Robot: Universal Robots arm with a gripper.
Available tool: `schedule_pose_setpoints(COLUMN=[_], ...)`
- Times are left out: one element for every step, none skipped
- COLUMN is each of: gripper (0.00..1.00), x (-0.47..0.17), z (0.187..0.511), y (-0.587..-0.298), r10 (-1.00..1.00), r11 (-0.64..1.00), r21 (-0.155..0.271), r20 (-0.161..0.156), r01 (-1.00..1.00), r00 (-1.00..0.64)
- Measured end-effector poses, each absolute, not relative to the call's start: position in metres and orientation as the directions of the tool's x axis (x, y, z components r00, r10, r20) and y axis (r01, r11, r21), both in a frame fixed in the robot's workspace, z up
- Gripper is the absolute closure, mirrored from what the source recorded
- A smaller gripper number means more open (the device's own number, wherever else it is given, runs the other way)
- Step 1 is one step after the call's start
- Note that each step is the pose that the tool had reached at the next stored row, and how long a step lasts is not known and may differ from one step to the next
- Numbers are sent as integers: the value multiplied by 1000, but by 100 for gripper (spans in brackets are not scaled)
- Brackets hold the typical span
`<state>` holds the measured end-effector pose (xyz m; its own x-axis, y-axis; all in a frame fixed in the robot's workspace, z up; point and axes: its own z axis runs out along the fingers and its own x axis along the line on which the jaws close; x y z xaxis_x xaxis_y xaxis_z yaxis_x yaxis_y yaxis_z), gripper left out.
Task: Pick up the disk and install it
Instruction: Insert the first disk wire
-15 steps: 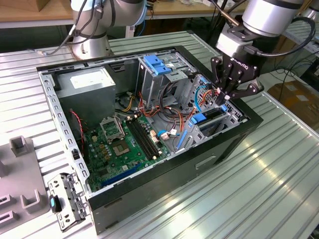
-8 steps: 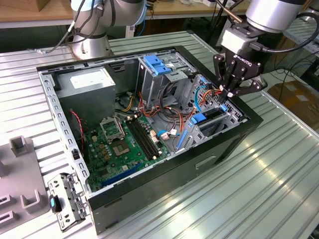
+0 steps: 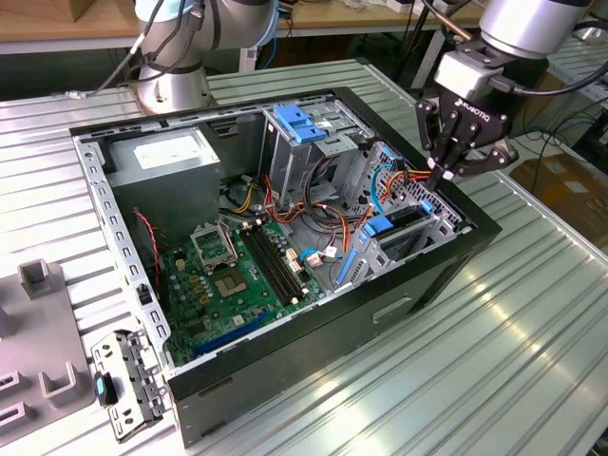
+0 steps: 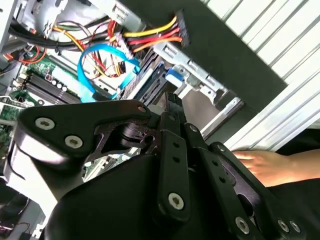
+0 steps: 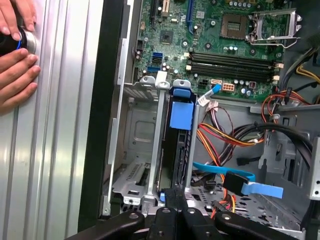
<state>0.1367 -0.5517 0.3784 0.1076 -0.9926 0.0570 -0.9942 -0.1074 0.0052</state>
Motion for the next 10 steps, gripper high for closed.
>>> schedule_pose_setpoints(gripper=[89, 89, 89, 89, 89, 89, 89, 89, 89, 89], x=[139, 142, 145, 147, 147, 147, 147, 147, 147, 147], z=[378, 378, 378, 378, 378, 378, 378, 378, 378, 378], y=[-551, -550, -549, -549, -548, -548, -548, -549, -549, -549], r10=[-992, -992, -992, -992, -992, -991, -990, -988, -982, -980], r11=[-108, -109, -109, -110, -112, -118, -132, -147, -179, -193], r21=[5, 5, 5, 6, 6, 6, 6, 6, 6, 6], r20=[57, 57, 57, 57, 57, 57, 57, 57, 57, 57], r01=[-994, -994, -994, -994, -994, -993, -991, -989, -984, -981], r00=[108, 109, 110, 111, 112, 119, 133, 147, 179, 193])
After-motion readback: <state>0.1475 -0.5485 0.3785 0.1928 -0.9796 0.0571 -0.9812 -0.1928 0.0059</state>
